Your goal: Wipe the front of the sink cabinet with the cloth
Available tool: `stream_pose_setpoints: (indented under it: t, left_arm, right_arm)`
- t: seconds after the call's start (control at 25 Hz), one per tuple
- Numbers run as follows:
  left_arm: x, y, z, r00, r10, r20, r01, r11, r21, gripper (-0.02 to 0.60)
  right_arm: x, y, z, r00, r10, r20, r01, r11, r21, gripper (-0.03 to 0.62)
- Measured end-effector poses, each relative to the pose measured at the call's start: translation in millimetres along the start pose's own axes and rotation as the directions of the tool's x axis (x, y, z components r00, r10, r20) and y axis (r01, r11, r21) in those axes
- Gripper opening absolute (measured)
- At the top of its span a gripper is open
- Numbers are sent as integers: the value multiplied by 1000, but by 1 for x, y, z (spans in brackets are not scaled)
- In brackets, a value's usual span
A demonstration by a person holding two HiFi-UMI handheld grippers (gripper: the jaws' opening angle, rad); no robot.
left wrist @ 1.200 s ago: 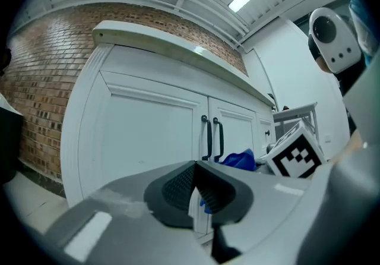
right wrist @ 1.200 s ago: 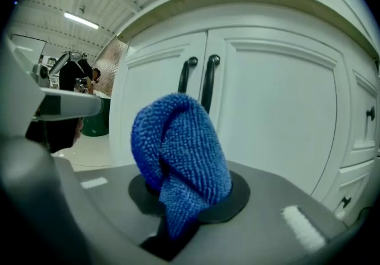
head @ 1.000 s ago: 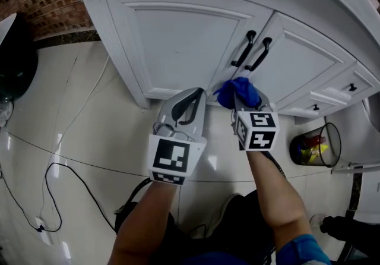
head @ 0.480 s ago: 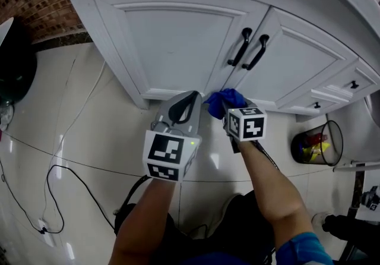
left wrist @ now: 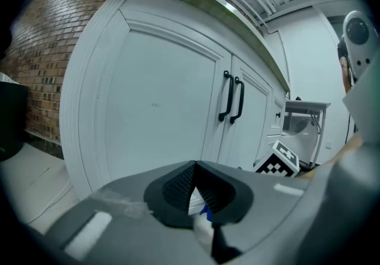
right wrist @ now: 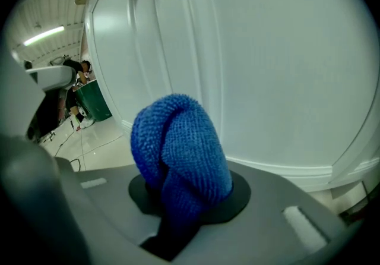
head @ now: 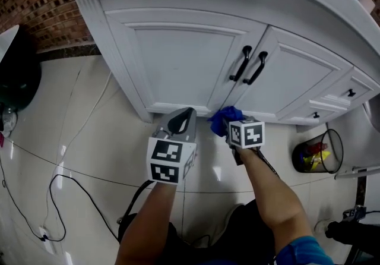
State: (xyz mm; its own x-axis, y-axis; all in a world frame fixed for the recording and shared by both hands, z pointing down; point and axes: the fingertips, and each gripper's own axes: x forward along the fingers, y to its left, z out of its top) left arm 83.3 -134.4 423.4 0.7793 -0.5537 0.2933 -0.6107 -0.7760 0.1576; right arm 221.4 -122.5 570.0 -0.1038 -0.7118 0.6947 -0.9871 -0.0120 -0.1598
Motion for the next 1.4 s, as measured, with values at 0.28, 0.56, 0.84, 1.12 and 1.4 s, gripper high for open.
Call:
stream_pose_setpoints:
  t: [0.28, 0.56, 0.84, 1.12, 1.4]
  left_arm:
    - [-31, -10, 75, 970, 4, 243, -41, 988, 148, 2]
    - [-74, -31, 114, 925, -17, 381, -104, 950, 294, 2]
    - [-92, -4, 113, 911, 31, 412, -158, 947, 279, 2]
    - [-97, 21, 114, 902, 84, 423, -180, 965, 193, 2]
    - [-91, 30, 108, 906, 98, 412, -175, 972, 154, 2]
  right_arm:
    - [-117, 91, 109, 921, 129, 368, -18, 957, -290, 75]
    - [-275, 127, 236, 519, 115, 847, 269, 919, -289, 75]
    - [-291, 119, 291, 444, 76, 893, 293, 929, -225, 63]
    - [-258, 121, 277, 542, 32, 840, 334, 909, -250, 63]
    - [-212, 128, 233, 632, -33, 774, 381, 883, -274, 64]
